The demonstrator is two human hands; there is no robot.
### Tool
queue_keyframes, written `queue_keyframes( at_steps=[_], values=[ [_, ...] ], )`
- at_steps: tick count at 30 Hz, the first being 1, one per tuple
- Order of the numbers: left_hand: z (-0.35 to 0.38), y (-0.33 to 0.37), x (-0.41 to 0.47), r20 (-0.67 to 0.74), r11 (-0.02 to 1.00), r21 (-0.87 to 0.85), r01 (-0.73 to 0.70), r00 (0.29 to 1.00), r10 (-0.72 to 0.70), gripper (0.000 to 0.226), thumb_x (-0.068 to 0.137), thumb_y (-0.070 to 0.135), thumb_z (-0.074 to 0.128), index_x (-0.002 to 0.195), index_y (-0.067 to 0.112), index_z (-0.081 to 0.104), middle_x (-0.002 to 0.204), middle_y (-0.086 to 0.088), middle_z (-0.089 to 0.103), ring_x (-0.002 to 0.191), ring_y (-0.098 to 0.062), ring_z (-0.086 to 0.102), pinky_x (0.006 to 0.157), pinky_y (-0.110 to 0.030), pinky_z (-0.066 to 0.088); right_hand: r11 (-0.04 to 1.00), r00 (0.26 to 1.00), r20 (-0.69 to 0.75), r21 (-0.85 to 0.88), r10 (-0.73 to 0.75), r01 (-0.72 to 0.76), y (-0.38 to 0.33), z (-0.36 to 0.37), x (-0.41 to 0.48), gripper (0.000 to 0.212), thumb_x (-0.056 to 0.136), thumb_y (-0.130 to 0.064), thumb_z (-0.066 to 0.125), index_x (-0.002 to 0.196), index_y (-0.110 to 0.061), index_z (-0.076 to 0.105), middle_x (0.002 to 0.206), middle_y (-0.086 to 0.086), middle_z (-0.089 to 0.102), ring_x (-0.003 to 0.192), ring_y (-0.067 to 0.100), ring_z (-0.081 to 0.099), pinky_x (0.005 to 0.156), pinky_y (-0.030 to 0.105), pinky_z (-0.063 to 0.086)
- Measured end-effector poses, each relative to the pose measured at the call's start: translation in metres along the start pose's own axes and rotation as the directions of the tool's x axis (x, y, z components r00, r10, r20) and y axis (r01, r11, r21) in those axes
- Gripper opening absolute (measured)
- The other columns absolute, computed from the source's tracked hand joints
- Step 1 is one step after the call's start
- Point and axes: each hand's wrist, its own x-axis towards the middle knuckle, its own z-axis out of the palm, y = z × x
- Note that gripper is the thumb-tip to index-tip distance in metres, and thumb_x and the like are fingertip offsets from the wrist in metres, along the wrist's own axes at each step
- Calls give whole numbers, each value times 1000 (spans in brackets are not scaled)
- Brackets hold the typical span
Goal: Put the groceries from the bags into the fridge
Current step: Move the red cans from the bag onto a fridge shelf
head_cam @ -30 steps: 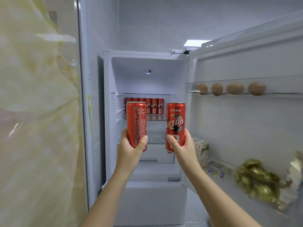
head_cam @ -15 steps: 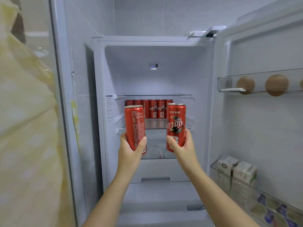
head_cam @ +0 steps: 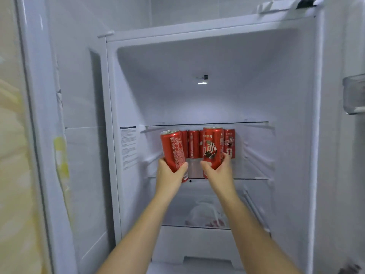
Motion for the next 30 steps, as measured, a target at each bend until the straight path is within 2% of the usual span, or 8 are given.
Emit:
queue_keyframes(
  at_steps=[3, 9, 12, 16, 20, 23, 27, 30],
  values=[
    [16, -8, 34, 37, 994, 108, -30, 999, 26, 47, 77, 32, 77, 113, 18, 49, 114, -2, 60, 104, -19, 60, 91, -41, 52, 995, 998, -41, -91, 48, -52, 20, 7, 31, 46, 77, -17, 70, 119, -18, 52, 103, 0, 66, 89, 14, 66, 82, 37, 58],
    [56, -21, 82, 130, 968, 240, -67, 991, 36, 61, 74, 40, 78, 120, 12, 49, 119, -8, 59, 109, -24, 58, 94, -41, 49, 968, 991, -112, -234, 68, -92, 45, 17, 75, 59, 70, -30, 73, 123, -18, 51, 111, 2, 65, 95, 22, 66, 82, 45, 58],
    [74, -31, 96, 194, 974, 211, -80, 980, 38, 62, 75, 37, 79, 122, 10, 48, 120, -8, 59, 110, -23, 58, 87, -31, 48, 949, 991, -129, -310, 26, -65, 69, 16, 101, 63, 61, -41, 68, 119, -19, 57, 106, 2, 69, 95, 21, 68, 79, 43, 59],
    [98, -43, 112, 270, 976, 203, -85, 962, 28, 62, 78, 32, 79, 123, 5, 45, 122, -12, 57, 111, -25, 58, 84, -28, 47, 902, 986, -141, -408, 91, -142, 62, 3, 111, 66, 74, -21, 78, 129, -3, 46, 119, 15, 61, 108, 32, 61, 87, 42, 55],
    [120, -46, 126, 349, 980, 179, -81, 937, 14, 65, 78, 32, 78, 128, 8, 43, 126, -11, 54, 115, -25, 55, 93, -32, 48, 858, 970, -149, -453, 193, -240, 73, -14, 131, 60, 79, -17, 77, 127, -4, 43, 122, 16, 55, 93, 25, 59, 58, 21, 45],
    [139, -44, 134, 401, 977, 200, -79, 916, -8, 66, 80, 36, 76, 128, 8, 41, 127, -10, 52, 115, -23, 54, 91, -31, 47, 844, 964, -171, -467, 206, -263, 79, -23, 146, 57, 79, -20, 77, 125, -7, 45, 120, 12, 58, 93, 23, 60, 55, 19, 40],
    [164, -38, 150, 493, 957, 270, -104, 869, -44, 68, 83, 39, 74, 133, 6, 40, 130, -10, 54, 117, -24, 56, 88, -28, 47, 802, 955, -198, -520, 223, -295, 82, -33, 163, 48, 84, -19, 74, 123, -6, 50, 116, 9, 65, 89, 20, 62, 53, 19, 40],
    [182, -35, 166, 541, 902, 401, -158, 836, -94, 72, 83, 49, 71, 133, 6, 43, 131, -10, 56, 117, -26, 57, 91, -30, 49, 728, 953, -200, -615, 229, -304, 87, -35, 178, 41, 85, -25, 73, 118, -6, 57, 115, 6, 69, 99, 24, 66, 67, 24, 42]
  ],
)
